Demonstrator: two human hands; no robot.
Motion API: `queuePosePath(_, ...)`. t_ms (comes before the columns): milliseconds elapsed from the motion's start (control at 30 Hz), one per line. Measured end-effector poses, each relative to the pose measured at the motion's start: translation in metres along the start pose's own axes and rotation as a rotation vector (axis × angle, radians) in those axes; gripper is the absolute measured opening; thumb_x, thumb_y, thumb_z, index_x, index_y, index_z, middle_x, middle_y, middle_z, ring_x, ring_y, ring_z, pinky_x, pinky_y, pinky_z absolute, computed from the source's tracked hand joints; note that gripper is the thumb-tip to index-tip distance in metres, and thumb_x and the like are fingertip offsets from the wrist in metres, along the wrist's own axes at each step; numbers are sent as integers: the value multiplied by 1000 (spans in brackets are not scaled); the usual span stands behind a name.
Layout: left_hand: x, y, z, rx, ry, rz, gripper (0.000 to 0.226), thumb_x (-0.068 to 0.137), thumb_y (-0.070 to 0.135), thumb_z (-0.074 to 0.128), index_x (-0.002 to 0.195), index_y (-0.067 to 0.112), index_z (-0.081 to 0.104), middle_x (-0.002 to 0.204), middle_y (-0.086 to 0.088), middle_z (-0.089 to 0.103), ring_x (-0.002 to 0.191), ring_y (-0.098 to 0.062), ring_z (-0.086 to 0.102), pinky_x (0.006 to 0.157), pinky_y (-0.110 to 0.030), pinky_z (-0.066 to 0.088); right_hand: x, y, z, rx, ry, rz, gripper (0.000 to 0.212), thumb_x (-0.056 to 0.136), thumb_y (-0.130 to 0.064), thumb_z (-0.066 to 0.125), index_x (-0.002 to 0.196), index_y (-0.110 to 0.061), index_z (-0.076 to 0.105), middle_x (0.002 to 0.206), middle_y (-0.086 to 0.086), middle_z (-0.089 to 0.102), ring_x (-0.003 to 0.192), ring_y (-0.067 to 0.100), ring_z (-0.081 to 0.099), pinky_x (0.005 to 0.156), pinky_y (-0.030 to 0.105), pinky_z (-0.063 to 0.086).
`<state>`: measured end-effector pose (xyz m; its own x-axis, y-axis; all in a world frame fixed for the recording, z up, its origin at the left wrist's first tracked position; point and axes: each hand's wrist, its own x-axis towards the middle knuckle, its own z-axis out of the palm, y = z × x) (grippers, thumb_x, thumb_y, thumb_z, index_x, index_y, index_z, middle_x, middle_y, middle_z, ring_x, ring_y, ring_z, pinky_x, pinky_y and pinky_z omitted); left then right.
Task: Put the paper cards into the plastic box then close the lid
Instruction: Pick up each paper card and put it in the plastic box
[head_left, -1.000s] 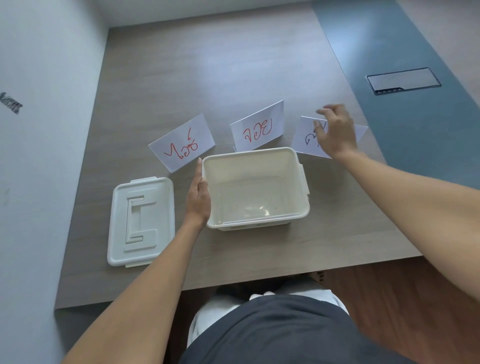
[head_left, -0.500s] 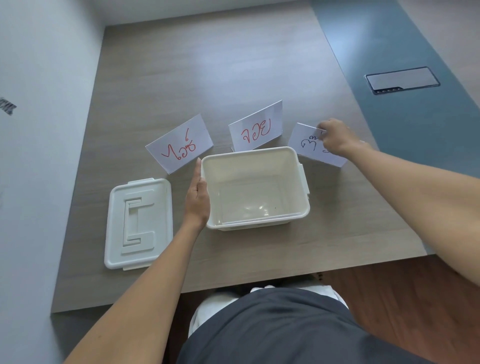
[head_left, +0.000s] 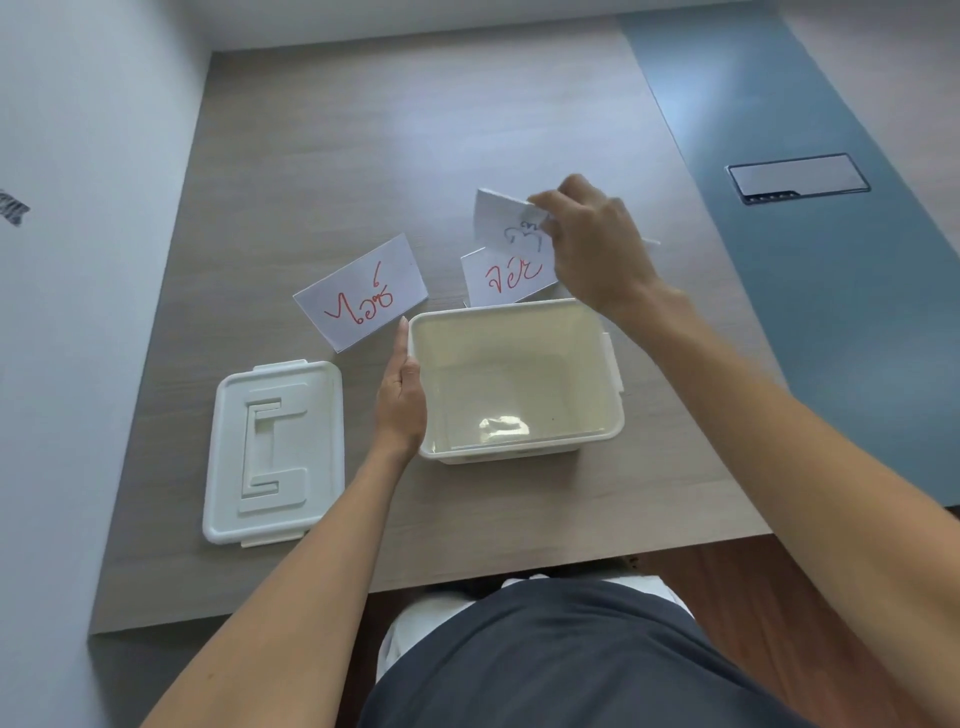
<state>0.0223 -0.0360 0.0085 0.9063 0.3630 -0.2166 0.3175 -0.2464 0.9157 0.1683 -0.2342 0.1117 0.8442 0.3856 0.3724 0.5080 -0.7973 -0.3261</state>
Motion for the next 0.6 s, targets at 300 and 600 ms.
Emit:
queuePosePath(300, 5, -8, 2, -8, -14, 34, 52, 105, 24, 23, 155, 36, 23, 160, 19, 24, 145, 2, 22, 117, -25, 20, -68, -37, 6, 195, -253, -153, 26, 88, -7, 55, 110, -11, 68, 99, 9, 65, 81, 40, 65, 65, 46, 54)
queuePosePath(600, 6, -9, 3, -22, -3, 31, 50, 107, 24, 24, 155, 35, 24, 148, 32, 24, 136, 12, 21, 108, -10, 15, -131, -28, 34, 162, -851, -12, 34, 103, -18, 46, 131, -17, 65, 113, 9, 59, 102, 31, 61, 87, 39, 47)
